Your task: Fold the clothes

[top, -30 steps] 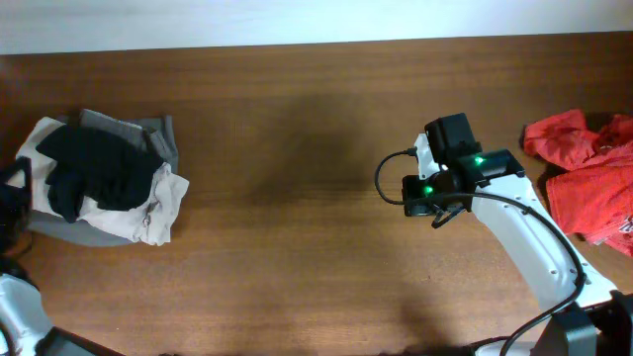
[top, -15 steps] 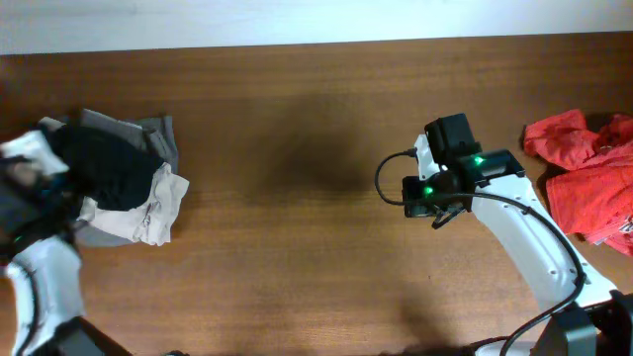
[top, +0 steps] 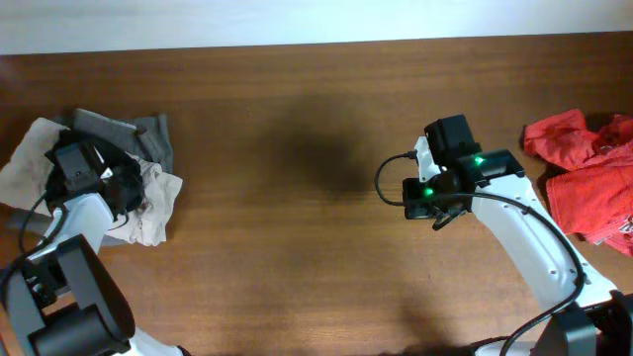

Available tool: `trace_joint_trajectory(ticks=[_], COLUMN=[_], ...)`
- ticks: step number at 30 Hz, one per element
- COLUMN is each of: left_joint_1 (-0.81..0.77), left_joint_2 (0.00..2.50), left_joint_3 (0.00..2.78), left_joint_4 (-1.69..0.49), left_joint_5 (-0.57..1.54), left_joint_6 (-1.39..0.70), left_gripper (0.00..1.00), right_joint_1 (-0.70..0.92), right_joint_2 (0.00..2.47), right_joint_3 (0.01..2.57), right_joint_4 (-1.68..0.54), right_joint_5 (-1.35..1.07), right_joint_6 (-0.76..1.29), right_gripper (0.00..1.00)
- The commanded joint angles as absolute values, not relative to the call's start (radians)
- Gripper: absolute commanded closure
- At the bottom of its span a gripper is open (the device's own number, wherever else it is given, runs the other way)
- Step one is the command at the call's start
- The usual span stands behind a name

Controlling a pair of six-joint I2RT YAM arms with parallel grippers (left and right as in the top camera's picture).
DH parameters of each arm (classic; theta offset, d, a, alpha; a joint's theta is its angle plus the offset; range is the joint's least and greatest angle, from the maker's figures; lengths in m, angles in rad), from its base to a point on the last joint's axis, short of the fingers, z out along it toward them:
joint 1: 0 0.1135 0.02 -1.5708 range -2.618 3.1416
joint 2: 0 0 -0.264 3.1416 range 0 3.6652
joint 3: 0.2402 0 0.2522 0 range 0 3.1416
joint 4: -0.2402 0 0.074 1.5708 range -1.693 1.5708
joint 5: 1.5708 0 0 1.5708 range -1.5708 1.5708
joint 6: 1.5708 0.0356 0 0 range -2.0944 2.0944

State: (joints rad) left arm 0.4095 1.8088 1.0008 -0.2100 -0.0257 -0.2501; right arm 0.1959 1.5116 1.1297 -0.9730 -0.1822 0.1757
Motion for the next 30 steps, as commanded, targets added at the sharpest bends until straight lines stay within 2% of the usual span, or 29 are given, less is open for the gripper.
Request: trace_joint_trajectory(ticks=[1,8,11,15,20,25,30], left_joint_1=[0.441,0.440,0.442,0.451,0.505,0.547,0.562], left_joint_2=[1.869,1.565,1.470,1.425,1.575,1.776,1.963], left_joint_3=[0.976,1.176,1.206,1.206,1.205,1.205,1.205], left_joint_4=[-0.284,-0.513,-0.493,-0.457,-0.424,-0.371,-0.440], left_joint_5=[-0.068,0.035,0.003,-0.127,-0.163,-0.170,-0.135], left_joint_6=[-0.236,-0.191,-0.131,-0.118,-0.118,-0.119,-0.180], left_gripper=[0.96,0.82,0.75,0.75,0.84,0.85,0.90], right_joint_1=[0.196,0.196,0.196,0.196,0.196,0.196,0.196], right_joint_2=[1.504,1.504,1.504,1.504,1.504,1.504,1.504], right_joint_3=[1.140,1.140,1.140,1.140,1.140,1.140,1.140], right_joint_4=[-0.976,-0.976,-0.975,-0.971,-0.972,-0.984,-0.993], right_joint_5=[-0.191,-0.179,-0.179,-0.179,-0.180,-0.180,-0.180], right_joint_6=[0.162,0.161,0.161,0.162,0.162,0.162,0.162], right_gripper=[0.96,0.96,0.96,0.96,0.96,0.96,0.96])
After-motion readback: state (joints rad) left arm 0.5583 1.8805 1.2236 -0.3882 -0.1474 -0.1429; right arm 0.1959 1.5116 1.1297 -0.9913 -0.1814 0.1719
